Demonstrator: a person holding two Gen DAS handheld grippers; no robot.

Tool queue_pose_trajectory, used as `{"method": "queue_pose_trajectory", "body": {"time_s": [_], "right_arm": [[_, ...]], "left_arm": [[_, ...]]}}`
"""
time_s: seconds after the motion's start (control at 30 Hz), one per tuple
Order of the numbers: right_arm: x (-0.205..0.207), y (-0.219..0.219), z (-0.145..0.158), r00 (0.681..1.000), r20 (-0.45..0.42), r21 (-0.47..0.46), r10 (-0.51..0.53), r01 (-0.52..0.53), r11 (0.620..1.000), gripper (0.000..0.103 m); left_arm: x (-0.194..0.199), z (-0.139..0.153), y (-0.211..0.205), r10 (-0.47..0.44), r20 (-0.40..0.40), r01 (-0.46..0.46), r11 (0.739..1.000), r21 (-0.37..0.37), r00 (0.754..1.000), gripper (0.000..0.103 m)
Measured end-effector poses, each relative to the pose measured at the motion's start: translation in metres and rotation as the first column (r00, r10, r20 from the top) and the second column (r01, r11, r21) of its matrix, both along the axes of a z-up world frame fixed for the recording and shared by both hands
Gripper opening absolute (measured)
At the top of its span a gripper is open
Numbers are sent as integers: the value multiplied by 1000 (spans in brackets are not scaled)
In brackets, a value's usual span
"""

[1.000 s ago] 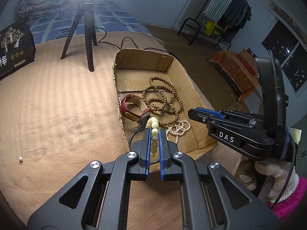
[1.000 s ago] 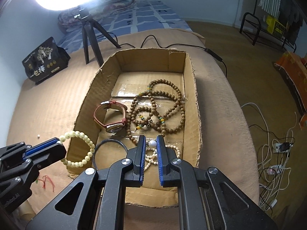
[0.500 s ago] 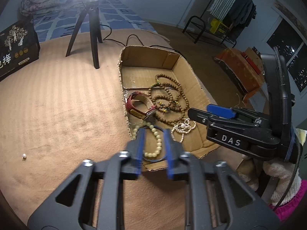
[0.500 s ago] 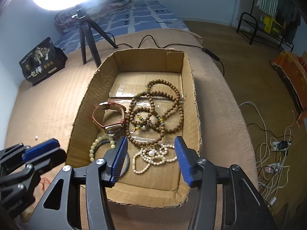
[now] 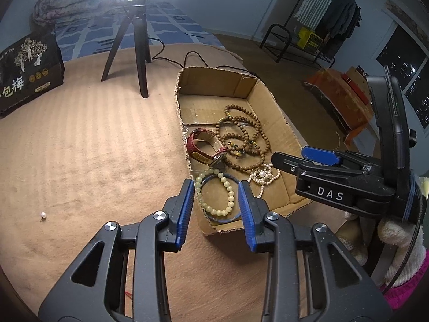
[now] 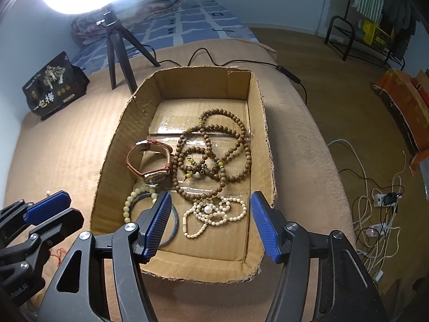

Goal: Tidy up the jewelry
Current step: 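Open both tools over the box, dropping the bracelet and earring inside, then move the right tool to the jade pendant while the left tool approaches the other pearl earring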

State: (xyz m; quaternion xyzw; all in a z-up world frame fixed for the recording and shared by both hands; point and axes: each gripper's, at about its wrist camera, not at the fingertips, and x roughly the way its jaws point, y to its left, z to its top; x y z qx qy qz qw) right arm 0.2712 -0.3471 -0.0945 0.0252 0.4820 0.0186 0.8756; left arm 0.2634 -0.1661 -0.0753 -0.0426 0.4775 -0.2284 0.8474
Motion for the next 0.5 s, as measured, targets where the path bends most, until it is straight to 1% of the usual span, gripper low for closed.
{"method": "queue_pose_trajectory", "body": {"time_s": [0.13,0.3,0.5], "right_arm": [[-5,4,3,1000,-1,-2,-8,8,1000,61],[-17,15,9,1000,15,-5,20,-20,1000,61],[-32,32,13,998,34,-2,46,-46,999,62]], "left_arm": [[-5,3,10,13,13,-13,1000,10,1000,34],[-11,6,28,25,26,-26,999,27,999,34],[-16,9,62,50,63,-55,995,85,997,34]]}}
